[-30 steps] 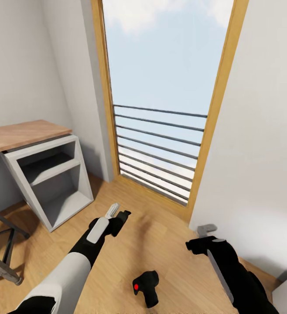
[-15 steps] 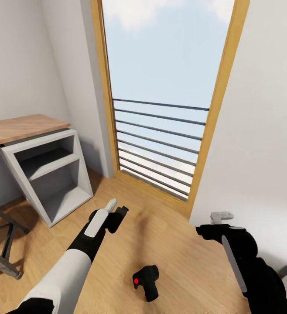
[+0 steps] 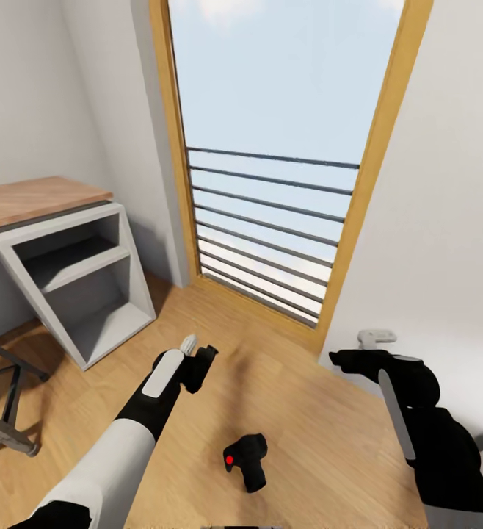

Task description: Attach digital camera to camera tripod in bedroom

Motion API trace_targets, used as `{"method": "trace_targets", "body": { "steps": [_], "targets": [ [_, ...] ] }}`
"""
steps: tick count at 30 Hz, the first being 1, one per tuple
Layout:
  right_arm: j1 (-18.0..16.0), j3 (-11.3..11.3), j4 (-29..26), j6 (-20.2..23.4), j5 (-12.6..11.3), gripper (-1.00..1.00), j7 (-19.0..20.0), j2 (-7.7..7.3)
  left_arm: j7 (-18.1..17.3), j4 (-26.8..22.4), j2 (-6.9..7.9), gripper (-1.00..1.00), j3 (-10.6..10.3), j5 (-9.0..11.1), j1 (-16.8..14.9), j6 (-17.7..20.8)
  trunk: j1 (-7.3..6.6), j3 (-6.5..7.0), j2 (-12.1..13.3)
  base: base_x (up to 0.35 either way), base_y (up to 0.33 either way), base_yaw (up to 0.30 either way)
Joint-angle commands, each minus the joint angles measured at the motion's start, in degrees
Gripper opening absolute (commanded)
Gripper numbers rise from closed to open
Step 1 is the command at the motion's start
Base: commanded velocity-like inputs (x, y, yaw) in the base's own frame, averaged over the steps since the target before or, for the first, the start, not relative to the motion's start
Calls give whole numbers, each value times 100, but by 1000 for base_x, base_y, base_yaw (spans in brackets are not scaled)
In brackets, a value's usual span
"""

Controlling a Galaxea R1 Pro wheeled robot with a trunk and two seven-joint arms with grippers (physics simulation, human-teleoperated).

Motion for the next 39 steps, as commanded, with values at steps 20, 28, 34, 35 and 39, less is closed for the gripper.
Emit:
{"method": "trace_targets", "body": {
  "steps": [20,28,34,35,39],
  "targets": [
    [-81,4,-17,25,-39,100,371,58,382,93,27,100,-384,916,40,-1035,50,-449,-29,0,0,0],
    [-92,21,-17,25,-46,100,382,297,594,150,21,100,-436,1421,91,-1789,71,-626,-40,0,0,-53],
    [-72,24,-17,25,-47,100,380,437,997,133,14,100,-456,1522,113,-2365,86,-759,-48,0,0,-194],
    [-65,26,-17,25,-47,100,380,456,1071,123,15,100,-459,1536,124,-2451,89,-781,-49,0,0,-235],
    [-49,32,-17,25,-47,100,380,498,1213,105,14,100,-468,1564,145,-2619,99,-870,-55,0,0,-246]
  ]
}}
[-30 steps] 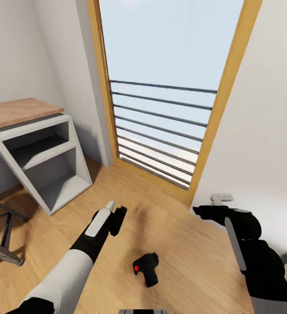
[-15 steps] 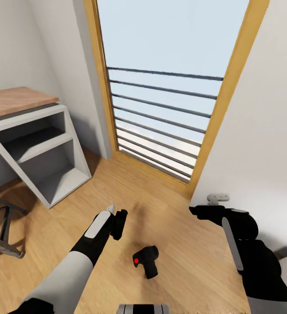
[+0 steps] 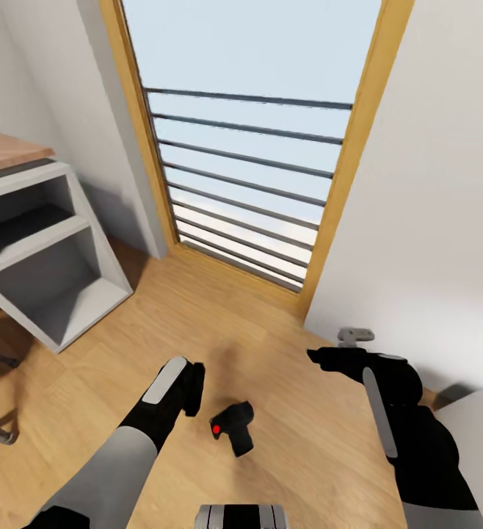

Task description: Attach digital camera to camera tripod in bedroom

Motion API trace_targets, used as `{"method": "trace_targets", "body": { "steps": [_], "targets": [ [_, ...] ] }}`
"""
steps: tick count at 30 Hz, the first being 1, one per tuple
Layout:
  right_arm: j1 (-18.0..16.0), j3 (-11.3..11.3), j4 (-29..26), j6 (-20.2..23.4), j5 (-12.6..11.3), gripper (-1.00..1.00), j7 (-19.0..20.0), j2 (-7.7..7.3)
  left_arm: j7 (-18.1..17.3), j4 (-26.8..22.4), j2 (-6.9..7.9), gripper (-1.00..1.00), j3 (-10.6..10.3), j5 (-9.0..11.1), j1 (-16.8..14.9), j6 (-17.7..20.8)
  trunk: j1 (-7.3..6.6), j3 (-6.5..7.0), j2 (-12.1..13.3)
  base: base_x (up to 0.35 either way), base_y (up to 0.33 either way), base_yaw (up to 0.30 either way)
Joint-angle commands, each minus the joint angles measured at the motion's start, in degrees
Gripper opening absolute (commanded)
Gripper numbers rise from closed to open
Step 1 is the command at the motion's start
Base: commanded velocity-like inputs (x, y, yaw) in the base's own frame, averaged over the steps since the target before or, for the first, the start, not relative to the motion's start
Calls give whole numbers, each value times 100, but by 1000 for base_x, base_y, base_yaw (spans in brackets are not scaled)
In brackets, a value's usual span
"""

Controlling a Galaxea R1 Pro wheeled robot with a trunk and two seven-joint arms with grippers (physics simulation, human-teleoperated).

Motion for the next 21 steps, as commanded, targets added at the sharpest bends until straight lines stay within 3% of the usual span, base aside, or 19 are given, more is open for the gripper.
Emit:
{"method": "trace_targets", "body": {
  "steps": [1,10,21],
  "targets": [
    [-1,-7,-3,25,-1,100,25,15,36,-11,4,100,-22,60,3,-94,1,-27,-3,0,0,-260],
    [18,150,-4,25,-1,100,27,39,117,-29,12,100,-173,78,17,-198,24,-226,-15,0,0,-270],
    [34,552,-4,25,-1,100,27,49,196,-81,24,100,-266,66,13,-247,48,-426,-28,0,0,-266]
  ]
}}
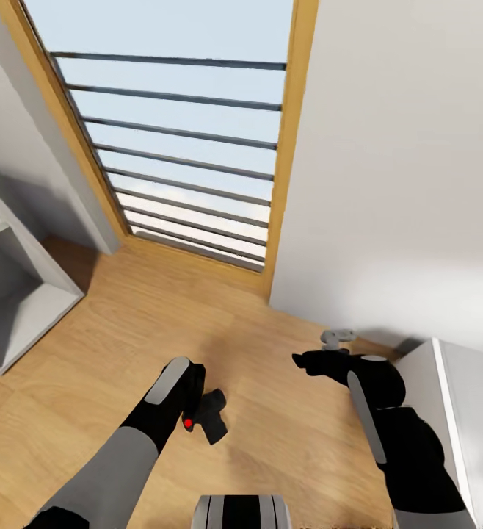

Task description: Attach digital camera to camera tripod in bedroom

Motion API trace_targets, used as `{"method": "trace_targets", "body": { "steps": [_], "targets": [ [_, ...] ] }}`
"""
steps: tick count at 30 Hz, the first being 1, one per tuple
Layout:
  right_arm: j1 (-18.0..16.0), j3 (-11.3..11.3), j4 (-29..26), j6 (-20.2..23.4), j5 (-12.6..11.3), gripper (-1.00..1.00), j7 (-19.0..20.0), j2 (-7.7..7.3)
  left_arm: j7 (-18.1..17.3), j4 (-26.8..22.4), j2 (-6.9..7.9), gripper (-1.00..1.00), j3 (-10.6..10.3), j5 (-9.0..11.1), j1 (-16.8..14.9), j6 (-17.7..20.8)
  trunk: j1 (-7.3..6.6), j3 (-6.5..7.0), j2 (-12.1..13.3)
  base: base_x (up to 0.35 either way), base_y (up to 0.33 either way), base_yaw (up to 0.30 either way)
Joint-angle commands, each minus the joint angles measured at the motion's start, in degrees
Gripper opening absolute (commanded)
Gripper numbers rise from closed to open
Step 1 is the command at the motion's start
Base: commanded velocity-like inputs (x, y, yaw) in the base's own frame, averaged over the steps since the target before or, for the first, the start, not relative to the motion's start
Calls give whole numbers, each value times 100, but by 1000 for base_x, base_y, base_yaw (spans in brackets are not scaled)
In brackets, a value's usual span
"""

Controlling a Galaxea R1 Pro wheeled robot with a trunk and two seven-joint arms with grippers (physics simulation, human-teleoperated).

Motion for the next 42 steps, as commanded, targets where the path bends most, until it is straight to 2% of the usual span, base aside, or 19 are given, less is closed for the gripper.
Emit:
{"method": "trace_targets", "body": {
  "steps": [1,3,9,10,12,23,28,32,38,40,42],
  "targets": [
    [8,58,-3,25,0,100,10,8,194,-224,25,100,-27,22,-10,-70,-1,-4,-2,0,0,-186],
    [14,76,-3,25,0,100,13,16,369,-331,34,100,-31,6,-25,-71,-1,-4,-2,0,0,-205],
    [34,130,-3,25,0,100,13,20,454,-379,41,100,-71,-8,-33,-71,-1,-4,-2,0,0,-225],
    [45,207,-3,25,4,100,10,28,494,-401,38,100,-139,-15,-45,-90,2,-26,-3,0,0,-44],
    [48,222,-3,25,2,100,10,28,504,-404,40,100,-146,-13,-49,-94,7,-70,-6,0,0,-32],
    [53,245,-3,25,7,100,9,29,516,-403,68,100,-113,-12,-58,-195,7,-70,-6,0,0,-12],
    [78,256,-3,25,2,100,9,42,477,-390,81,100,-83,-20,-184,-661,7,-70,-6,0,0,-2],
    [95,265,-3,25,12,100,5,120,464,-351,76,100,-70,25,-382,-1099,7,-70,-6,0,0,0],
    [102,269,-3,25,27,100,-8,207,459,-241,71,100,-60,61,-595,-1287,7,-70,-6,0,0,0],
    [104,269,-3,25,33,100,-11,232,457,-182,66,100,-44,142,-657,-1336,7,-70,-6,0,0,0],
    [105,270,-3,25,40,100,-13,248,467,-134,65,100,-8,336,-697,-1374,7,-70,-6,0,0,0]
  ]
}}
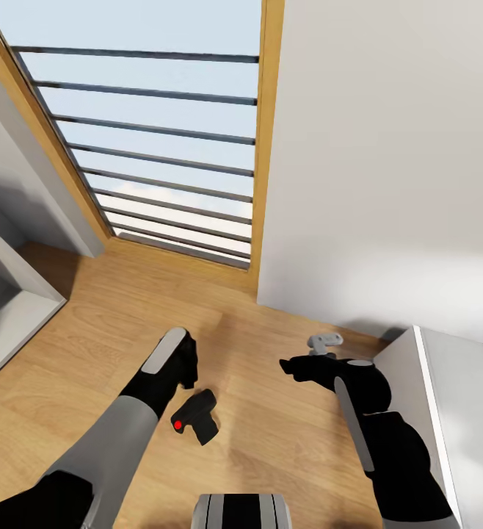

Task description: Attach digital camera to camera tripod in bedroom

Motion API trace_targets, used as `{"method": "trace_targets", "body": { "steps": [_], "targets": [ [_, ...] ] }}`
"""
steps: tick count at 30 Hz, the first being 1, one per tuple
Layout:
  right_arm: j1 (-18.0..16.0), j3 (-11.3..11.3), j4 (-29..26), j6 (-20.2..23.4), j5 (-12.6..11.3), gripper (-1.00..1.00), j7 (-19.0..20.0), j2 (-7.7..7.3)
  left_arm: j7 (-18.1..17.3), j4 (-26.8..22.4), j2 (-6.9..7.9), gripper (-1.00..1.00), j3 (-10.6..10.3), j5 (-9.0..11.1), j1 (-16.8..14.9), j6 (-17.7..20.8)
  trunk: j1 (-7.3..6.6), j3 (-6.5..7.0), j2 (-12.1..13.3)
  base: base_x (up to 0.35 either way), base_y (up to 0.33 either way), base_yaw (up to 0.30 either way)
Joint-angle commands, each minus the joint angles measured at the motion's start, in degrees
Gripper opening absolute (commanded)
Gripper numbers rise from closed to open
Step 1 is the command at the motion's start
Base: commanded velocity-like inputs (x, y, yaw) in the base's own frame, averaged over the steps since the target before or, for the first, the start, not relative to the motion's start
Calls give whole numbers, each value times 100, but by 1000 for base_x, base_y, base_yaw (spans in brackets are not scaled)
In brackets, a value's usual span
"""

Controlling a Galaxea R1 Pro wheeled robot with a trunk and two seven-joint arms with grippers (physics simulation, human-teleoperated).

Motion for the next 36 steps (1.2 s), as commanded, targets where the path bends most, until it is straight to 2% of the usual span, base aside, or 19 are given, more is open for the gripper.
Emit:
{"method": "trace_targets", "body": {
  "steps": [1,5,9,13,16,19,30,33,36],
  "targets": [
    [-3,-4,-5,25,4,100,15,8,13,17,6,100,8,155,-17,-36,-1,-4,-2,0,0,0],
    [-2,-3,-5,25,5,100,13,21,38,64,8,100,53,589,-51,-84,-1,-4,-2,0,0,0],
    [-1,-7,-5,25,5,100,12,27,56,84,6,100,74,743,-62,-158,-1,-4,-2,0,0,0],
    [-4,-12,-5,25,2,100,12,31,60,94,7,100,84,803,-59,-320,-1,-4,-2,0,0,0],
    [-7,-15,-5,25,-4,100,12,35,33,110,7,100,84,856,-39,-744,-1,-4,-2,0,0,0],
    [-10,-17,-5,25,-10,100,12,36,23,130,-2,100,78,875,-31,-963,-1,-4,-2,0,0,0],
    [-65,-10,-5,25,-24,100,11,67,9,183,-65,100,49,904,-26,-1510,-1,-4,-2,0,0,0],
    [-90,-12,-5,25,-23,100,11,126,2,196,-80,100,38,912,-23,-1784,-1,-4,-2,0,0,0],
    [-99,-15,-5,25,-23,100,11,195,2,202,-84,100,33,926,-22,-1894,-1,-4,-2,0,0,0]
  ]
}}
